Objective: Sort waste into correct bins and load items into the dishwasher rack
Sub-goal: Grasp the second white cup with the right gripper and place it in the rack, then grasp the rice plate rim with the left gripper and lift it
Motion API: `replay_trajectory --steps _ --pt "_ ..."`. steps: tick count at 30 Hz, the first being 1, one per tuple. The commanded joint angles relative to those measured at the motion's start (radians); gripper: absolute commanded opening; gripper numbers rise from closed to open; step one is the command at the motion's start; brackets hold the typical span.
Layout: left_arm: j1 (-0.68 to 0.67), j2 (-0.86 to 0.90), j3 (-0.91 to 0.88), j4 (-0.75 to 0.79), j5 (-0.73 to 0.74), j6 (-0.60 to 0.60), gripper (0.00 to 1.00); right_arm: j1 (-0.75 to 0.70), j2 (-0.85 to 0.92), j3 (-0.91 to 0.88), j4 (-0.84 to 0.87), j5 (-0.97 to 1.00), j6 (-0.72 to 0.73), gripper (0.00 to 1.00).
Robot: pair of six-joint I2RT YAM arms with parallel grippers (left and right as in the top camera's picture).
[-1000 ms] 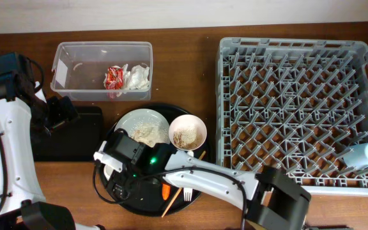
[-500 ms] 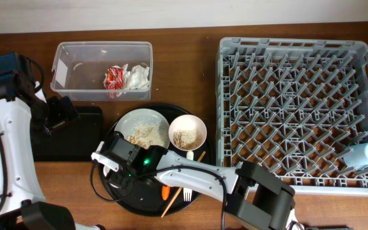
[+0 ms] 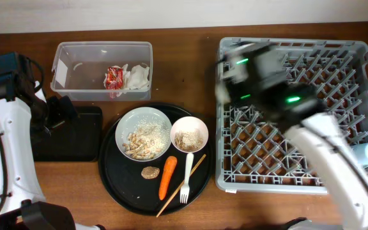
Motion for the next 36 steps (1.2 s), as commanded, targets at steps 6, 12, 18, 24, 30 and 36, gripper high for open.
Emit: replay_trajectory --steps 6,12,18,24,30,36 --pt "0.0 -0.023 -0.003 0.003 0.0 -0.01 1.0 -0.873 0.068 0.006 -0.068 -0.014 0.035 0.52" --pt "0.0 -0.023 -0.003 0.009 0.0 -0.01 0.99 -0.95 0.203 -0.059 -0.072 -0.064 0.066 0.51" --pt "0.0 -0.023 -0.003 0.012 0.0 -0.01 0.99 -0.95 0.204 -0.136 -0.053 -0.111 0.07 0.51" --pt "0.0 -0.023 -0.003 0.011 0.0 -0.01 0.99 -0.95 0.14 -0.134 -0.063 -0.155 0.069 0.51" --pt "0.0 -0.023 -0.003 0.011 0.0 -0.01 0.99 -0.95 0.145 -0.134 -0.087 -0.101 0.069 0.61" --pt "0.0 -0.023 -0.003 0.011 0.0 -0.01 0.99 -0.95 0.147 -0.134 -0.088 -0.101 0.069 0.7"
